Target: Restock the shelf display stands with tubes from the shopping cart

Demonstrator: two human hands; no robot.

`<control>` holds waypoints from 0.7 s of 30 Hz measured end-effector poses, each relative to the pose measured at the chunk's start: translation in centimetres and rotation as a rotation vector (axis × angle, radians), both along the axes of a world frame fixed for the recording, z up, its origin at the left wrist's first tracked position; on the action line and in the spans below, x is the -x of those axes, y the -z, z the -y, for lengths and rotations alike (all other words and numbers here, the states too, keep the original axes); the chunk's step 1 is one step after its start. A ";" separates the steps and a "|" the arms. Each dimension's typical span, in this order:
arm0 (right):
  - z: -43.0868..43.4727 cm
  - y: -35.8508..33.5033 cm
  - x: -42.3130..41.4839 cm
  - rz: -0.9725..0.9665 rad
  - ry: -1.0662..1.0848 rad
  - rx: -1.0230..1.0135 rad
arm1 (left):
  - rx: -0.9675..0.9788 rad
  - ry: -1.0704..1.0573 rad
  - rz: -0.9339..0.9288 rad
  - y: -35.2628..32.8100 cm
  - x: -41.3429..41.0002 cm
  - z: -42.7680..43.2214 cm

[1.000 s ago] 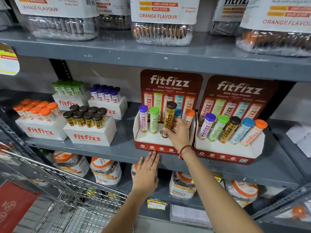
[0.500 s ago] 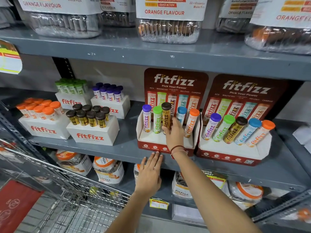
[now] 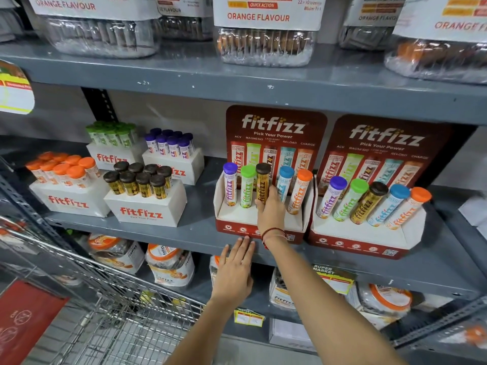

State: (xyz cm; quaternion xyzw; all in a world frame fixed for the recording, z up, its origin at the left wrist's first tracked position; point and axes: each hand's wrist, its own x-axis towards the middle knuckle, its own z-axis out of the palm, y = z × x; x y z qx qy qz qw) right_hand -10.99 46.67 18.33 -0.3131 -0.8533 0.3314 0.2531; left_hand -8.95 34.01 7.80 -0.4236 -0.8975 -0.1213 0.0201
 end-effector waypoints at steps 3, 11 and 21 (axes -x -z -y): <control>0.4 0.2 0.1 0.044 0.041 0.001 | 0.006 0.000 -0.003 0.1 0.1 0.0; 0.5 -0.5 0.4 0.110 0.110 -0.006 | 0.032 0.000 -0.010 -0.1 0.0 0.0; 1.2 -1.0 -0.3 0.086 0.126 0.039 | 0.032 0.018 0.002 -0.3 0.1 0.1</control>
